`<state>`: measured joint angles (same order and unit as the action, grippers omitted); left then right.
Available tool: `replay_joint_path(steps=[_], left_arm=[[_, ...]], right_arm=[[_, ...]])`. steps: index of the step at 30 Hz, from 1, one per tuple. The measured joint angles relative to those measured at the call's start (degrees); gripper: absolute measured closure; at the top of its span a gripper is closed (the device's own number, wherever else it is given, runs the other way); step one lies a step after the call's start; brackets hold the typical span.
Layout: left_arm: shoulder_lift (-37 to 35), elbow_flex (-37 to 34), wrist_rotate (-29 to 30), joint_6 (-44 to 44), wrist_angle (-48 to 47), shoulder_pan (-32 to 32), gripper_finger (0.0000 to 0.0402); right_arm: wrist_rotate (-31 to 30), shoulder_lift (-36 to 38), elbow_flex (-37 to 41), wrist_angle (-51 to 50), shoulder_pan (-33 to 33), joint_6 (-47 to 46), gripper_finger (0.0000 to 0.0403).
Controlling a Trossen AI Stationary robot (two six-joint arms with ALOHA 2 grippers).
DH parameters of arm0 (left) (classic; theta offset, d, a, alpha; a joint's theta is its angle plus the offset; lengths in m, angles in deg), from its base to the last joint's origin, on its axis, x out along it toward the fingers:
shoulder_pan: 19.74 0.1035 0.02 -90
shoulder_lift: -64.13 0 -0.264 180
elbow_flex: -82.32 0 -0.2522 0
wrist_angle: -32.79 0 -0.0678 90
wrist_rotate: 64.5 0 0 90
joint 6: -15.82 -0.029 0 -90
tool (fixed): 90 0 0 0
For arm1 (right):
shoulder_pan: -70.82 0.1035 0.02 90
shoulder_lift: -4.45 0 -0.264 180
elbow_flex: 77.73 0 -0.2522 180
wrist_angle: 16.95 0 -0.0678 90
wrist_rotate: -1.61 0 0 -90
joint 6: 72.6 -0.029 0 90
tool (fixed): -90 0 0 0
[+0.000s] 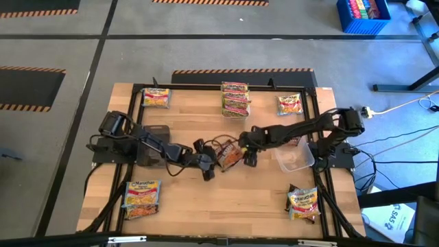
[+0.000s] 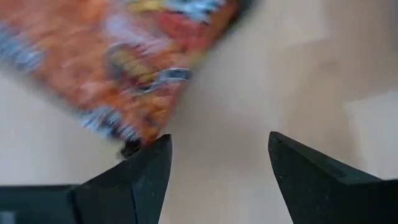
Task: Sort Maruchan noodles
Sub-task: Put the top black noodle pack into the bottom transparent bin
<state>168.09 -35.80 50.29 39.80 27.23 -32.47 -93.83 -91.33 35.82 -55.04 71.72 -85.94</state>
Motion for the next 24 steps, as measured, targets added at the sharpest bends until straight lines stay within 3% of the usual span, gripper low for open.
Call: replay_joint_path(steps=[5, 11, 15, 19, 24], left_arm=[[-2.93, 0.07, 4.21, -6.0, -2.1, 3.17, 0.0175], [-7.49, 0.06, 4.76, -9.14, -4.98, 5.74, 0.0175], [-12.98, 0.05, 4.2, -8.03, -8.15, 3.82, 0.0175], [-15.57, 0.09, 2.27, -7.64, -4.13, 0.11, 0.0175], [-11.7, 0.1, 1.82, -7.87, 4.18, -3.69, 0.0175]], right_arm=[[6.53, 0.28, 0.0, 3.75, 5.0, 0.15, 0.0155], [6.91, 0.28, -1.97, 3.04, 7.29, 2.22, 0.0155], [3.57, 1.99, -4.81, -1.86, 5.08, 2.38, 0.0155], [3.53, 4.61, -4.8, 0.63, 0.33, 3.55, 0.0155], [13.97, 4.71, -1.71, 10.03, -8.16, 2.76, 0.0155]])
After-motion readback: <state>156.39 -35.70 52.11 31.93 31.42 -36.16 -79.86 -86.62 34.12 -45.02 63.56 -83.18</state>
